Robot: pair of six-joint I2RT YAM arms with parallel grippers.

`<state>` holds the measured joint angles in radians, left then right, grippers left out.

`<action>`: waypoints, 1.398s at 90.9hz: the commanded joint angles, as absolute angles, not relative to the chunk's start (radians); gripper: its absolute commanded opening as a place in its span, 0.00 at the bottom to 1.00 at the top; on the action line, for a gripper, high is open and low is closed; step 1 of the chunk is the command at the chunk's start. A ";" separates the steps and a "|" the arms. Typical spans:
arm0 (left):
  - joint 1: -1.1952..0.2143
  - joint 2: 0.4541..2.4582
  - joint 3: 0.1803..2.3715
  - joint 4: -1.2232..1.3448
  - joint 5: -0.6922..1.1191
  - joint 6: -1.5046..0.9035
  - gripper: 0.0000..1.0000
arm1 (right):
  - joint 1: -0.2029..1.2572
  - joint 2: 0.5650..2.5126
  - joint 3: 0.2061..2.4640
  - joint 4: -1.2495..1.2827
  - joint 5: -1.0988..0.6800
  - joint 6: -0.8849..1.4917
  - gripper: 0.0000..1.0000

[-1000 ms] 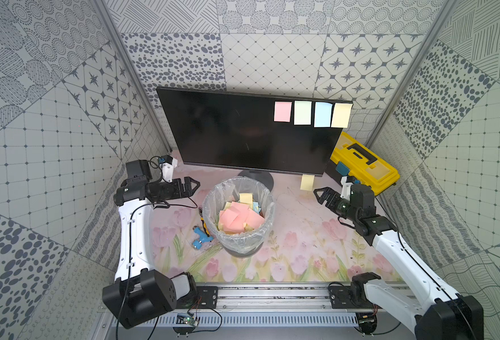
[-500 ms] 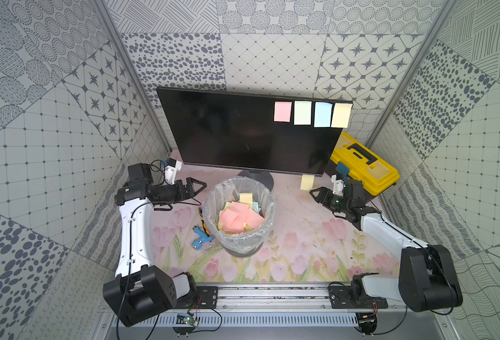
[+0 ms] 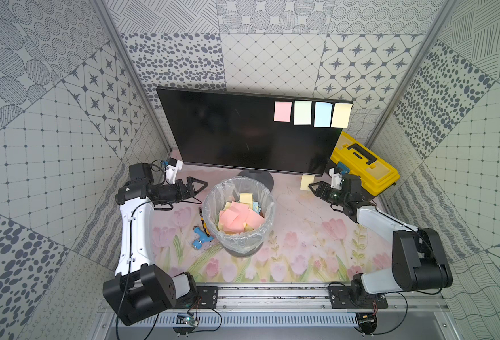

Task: Remove the sticky note from the monitor
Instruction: Tear off the sticky note from the monitor.

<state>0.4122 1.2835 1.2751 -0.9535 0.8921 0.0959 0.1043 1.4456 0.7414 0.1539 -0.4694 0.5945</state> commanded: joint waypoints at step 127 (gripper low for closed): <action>0.399 1.294 1.272 -0.954 0.914 0.095 0.97 | 0.181 1.267 0.686 0.111 -0.405 0.576 0.00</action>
<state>0.4004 1.2926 1.2743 -0.9535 0.8890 0.0959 0.1654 1.3182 0.6933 0.1429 -0.4667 0.6022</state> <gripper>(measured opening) 0.970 0.046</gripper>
